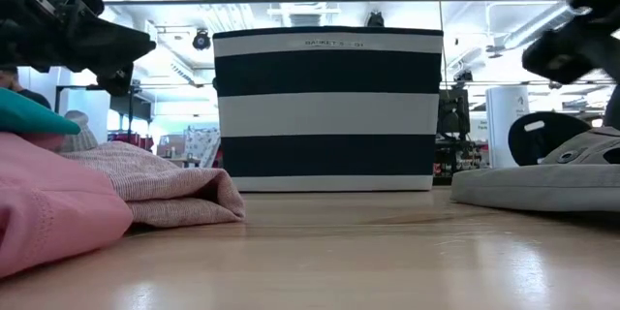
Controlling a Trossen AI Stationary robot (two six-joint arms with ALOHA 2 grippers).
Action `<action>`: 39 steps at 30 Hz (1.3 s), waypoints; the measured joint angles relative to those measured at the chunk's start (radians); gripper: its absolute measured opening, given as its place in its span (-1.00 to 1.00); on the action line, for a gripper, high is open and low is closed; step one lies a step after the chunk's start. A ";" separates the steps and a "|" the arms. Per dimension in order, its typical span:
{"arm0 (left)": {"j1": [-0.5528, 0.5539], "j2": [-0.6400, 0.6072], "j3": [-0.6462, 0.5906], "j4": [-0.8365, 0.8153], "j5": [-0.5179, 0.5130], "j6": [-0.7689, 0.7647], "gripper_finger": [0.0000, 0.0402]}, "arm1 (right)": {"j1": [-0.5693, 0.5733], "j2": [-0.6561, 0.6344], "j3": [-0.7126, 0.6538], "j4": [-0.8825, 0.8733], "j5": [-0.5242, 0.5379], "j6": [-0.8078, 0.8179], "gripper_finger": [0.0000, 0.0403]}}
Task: Sort clothes
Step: Put the right blue sock into the blue laundry bin
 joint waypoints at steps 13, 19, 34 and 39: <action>0.000 0.000 0.000 -0.003 0.001 0.004 -0.75 | 0.088 0.005 0.000 -0.074 -0.102 0.225 -0.13; 0.000 0.000 0.000 -0.008 0.005 0.062 -0.75 | 0.106 0.010 0.000 -0.144 -0.128 0.261 -0.13; 0.000 0.000 0.000 -0.014 0.004 0.090 -0.75 | 0.074 0.061 0.121 -0.315 -0.235 0.176 -0.95; 0.000 -0.001 0.000 -0.014 0.004 0.084 -0.75 | 0.062 0.077 0.291 -0.360 -0.213 0.175 -0.99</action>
